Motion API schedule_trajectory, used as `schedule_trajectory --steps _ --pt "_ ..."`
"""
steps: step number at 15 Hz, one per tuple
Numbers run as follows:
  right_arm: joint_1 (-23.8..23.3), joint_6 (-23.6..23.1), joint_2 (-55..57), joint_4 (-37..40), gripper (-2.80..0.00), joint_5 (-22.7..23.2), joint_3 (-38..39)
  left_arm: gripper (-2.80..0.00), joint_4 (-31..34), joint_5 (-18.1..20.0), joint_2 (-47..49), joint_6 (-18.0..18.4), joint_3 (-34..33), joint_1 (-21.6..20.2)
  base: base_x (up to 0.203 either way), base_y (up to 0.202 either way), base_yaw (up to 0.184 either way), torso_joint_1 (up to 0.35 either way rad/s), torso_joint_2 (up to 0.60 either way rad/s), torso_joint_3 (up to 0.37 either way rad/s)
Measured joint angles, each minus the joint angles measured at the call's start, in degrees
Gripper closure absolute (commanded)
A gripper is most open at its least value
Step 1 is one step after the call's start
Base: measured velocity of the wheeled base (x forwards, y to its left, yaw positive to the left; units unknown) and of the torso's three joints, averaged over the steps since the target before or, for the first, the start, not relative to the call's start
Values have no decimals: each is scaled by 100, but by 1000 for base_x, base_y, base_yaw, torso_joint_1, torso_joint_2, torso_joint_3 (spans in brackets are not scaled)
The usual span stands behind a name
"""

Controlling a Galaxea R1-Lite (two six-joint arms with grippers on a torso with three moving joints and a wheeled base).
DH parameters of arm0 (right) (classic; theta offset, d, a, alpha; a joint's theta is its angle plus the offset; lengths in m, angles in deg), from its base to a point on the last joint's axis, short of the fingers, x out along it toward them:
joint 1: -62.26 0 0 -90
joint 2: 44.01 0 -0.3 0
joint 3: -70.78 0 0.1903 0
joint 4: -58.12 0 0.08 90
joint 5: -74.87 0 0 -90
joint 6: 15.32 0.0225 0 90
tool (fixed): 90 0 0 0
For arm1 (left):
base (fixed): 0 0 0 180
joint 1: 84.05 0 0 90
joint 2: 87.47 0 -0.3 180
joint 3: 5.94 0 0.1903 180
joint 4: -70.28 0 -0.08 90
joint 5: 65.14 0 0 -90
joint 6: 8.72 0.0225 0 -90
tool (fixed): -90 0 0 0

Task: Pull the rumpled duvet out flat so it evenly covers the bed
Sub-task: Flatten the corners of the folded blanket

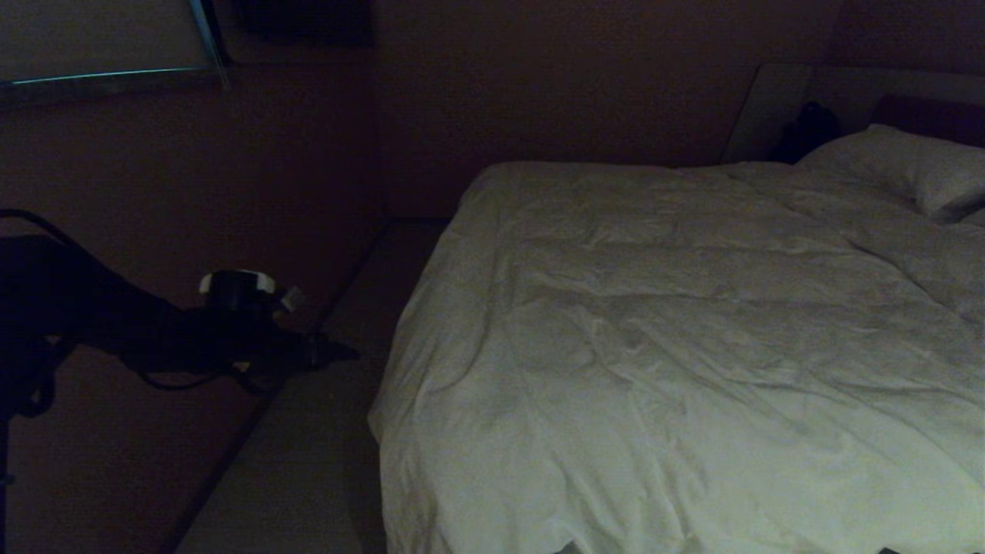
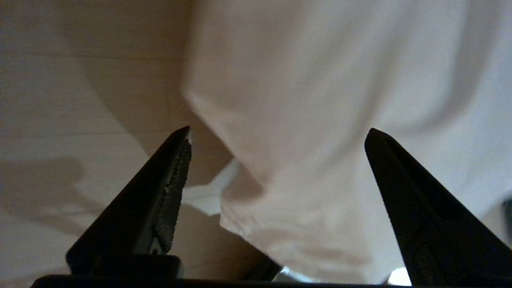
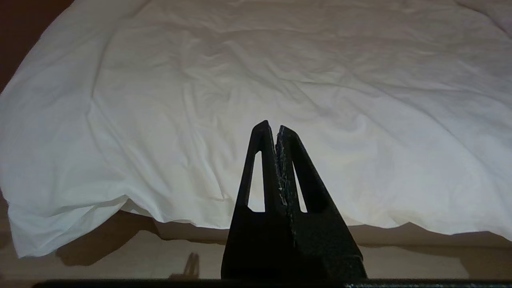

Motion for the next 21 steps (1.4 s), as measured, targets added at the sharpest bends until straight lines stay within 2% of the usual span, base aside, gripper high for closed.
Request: schedule_trajectory --steps 2,7,10,15,18,21 --pt "2 0 0 0 0 0 0 -280 -66 6 68 269 -137 209 0 0 0 0 0 0" --pt "2 4 0 0 0 -2 0 -280 -66 -6 144 368 -95 453 0 0 0 0 0 0" --pt "-3 0 0 0 0 2 0 -280 -75 -19 231 645 -69 612 0 0 0 0 0 0" --pt "-2 0 0 0 0 0 0 -280 -80 -48 350 698 31 744 0 0 0 0 0 0" --pt "0 0 0 0 0 -1 0 -280 -75 -548 601 889 223 999 0 0 0 0 0 0" --pt "0 -1 0 0 0 0 0 -280 -52 -715 797 915 416 1154 0 0 0 0 0 0"
